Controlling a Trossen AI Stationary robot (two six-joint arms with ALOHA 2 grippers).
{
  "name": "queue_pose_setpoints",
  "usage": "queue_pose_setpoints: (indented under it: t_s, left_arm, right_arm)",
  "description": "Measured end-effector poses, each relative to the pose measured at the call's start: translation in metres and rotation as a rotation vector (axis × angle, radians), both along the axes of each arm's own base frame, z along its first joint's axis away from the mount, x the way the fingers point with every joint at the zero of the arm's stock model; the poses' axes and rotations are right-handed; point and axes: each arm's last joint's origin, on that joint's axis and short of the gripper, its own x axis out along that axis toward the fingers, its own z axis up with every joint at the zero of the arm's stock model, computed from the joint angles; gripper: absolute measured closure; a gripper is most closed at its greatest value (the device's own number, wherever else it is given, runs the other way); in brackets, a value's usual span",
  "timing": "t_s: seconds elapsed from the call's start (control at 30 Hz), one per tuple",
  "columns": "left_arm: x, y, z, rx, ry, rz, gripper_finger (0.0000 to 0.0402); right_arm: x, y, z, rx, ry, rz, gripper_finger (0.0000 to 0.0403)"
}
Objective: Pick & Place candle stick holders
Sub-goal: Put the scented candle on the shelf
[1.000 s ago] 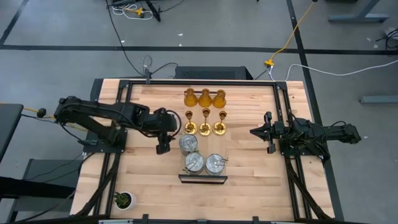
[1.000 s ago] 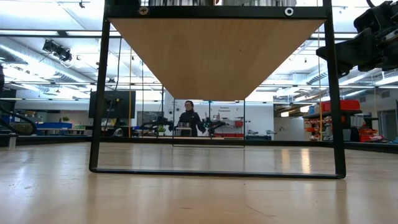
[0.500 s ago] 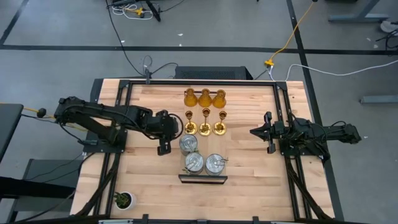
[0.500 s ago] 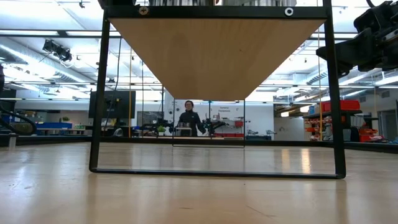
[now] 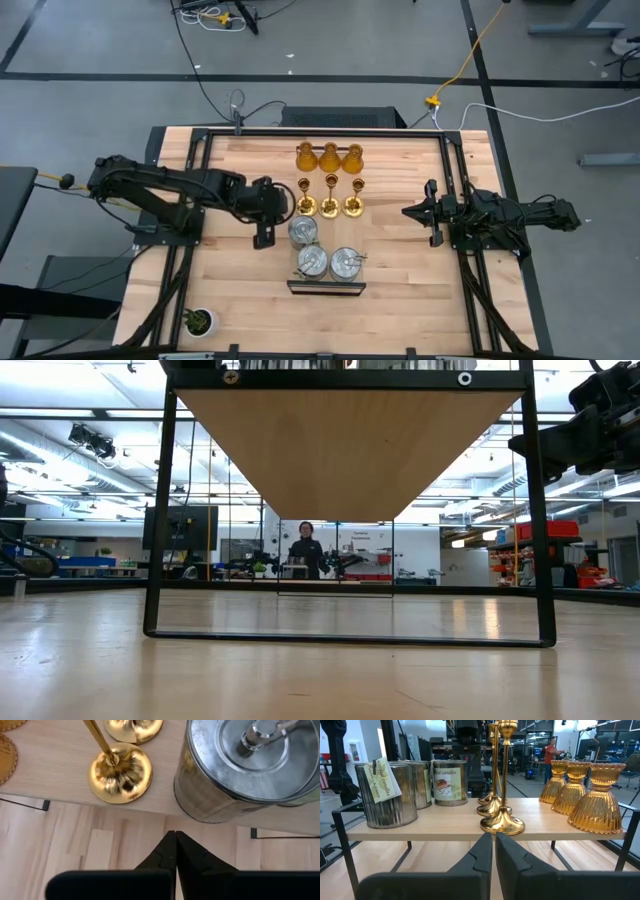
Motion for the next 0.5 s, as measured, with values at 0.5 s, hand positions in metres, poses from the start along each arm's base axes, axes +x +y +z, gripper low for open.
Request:
queue_pose_setpoints:
  t_s: [0.5]
  left_arm:
    - [0.0053,-0.0007,0.0009,-0.064,-0.029,-0.094,0.0399]
  right_arm:
    - [0.0,0.0,0.0,0.0,0.0,0.0,0.0376]
